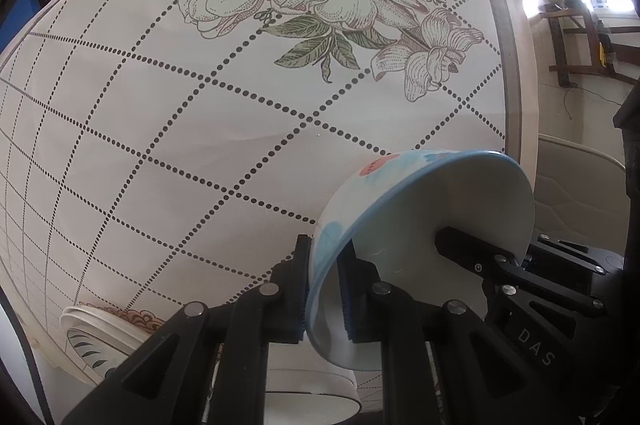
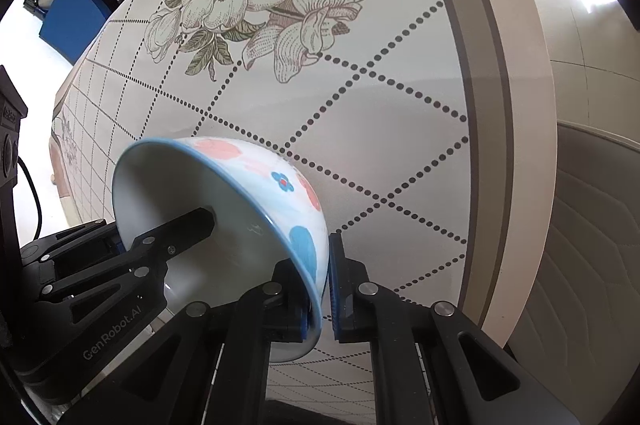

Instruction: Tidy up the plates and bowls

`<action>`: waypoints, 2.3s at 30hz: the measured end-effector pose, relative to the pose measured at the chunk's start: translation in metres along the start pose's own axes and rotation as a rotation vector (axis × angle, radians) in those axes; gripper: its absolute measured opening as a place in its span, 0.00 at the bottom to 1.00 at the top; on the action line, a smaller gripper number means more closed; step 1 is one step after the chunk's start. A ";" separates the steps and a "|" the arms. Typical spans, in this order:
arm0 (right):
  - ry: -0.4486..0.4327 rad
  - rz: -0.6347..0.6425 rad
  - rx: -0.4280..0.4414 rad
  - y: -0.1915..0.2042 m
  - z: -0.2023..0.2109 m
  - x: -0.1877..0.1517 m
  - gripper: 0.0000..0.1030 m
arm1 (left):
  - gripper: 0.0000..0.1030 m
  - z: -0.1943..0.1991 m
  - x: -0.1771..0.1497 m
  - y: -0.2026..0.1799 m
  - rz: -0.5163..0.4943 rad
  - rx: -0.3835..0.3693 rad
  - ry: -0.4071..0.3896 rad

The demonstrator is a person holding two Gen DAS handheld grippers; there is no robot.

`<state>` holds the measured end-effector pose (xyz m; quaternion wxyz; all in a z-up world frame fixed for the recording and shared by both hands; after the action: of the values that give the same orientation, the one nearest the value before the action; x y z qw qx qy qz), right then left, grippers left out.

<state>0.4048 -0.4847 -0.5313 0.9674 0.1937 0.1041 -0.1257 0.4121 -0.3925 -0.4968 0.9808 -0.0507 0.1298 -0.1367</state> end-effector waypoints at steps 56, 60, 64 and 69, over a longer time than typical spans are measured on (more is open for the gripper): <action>0.086 0.154 -0.085 0.103 -0.033 -0.152 0.13 | 0.13 0.013 -0.141 0.077 0.081 0.024 0.030; 0.093 0.148 -0.072 0.104 -0.030 -0.150 0.15 | 0.13 0.014 -0.145 0.081 0.086 0.026 0.025; 0.094 0.136 -0.061 0.104 -0.025 -0.151 0.17 | 0.13 0.014 -0.151 0.083 0.092 0.017 0.024; 0.081 0.127 -0.080 0.099 -0.016 -0.152 0.19 | 0.13 0.015 -0.157 0.083 0.097 0.010 0.022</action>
<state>0.2864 -0.3590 -0.4732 0.9754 0.1659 0.1356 -0.0520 0.2914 -0.2680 -0.4562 0.9850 -0.0381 0.1420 -0.0902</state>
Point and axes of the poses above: each gripper's, at about its wrist camera, not at the fingertips, and z roughly against the way its jaws point, y to its left, x to its top, the point moved 10 cm from there along -z, roughly the way its jaws point, and after that the axes turned 3 degrees about -y, right-handed, at the moved point
